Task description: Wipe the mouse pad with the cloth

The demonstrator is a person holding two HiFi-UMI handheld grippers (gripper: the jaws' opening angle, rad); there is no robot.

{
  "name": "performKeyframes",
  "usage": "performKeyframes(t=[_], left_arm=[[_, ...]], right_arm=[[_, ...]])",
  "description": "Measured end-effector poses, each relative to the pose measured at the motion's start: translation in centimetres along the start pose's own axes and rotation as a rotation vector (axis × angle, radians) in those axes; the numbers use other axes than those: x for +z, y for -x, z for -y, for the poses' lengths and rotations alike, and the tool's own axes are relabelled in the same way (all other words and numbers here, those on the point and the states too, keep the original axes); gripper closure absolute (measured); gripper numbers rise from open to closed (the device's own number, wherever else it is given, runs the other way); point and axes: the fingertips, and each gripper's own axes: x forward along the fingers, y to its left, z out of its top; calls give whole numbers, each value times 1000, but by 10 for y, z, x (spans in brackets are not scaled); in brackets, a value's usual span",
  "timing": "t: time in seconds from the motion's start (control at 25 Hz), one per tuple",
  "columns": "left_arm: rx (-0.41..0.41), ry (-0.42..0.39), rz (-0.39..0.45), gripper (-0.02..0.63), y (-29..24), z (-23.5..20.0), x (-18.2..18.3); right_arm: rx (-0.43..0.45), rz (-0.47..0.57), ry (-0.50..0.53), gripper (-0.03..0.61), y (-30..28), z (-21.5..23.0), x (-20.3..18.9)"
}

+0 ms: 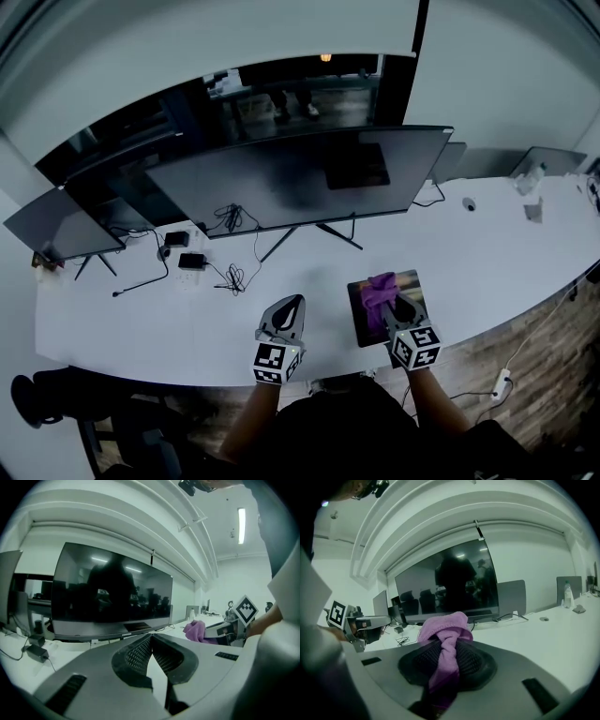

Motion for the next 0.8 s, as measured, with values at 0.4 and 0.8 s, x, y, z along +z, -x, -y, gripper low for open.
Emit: performKeyframes(t=[0.4, 0.8], left_arm=[[47, -33, -75, 593, 2, -4, -19], [81, 50, -88, 592, 2, -7, -36]], right_arm=[[19, -77, 68, 482, -33, 1, -23], [14, -155, 71, 480, -64, 3, -48]])
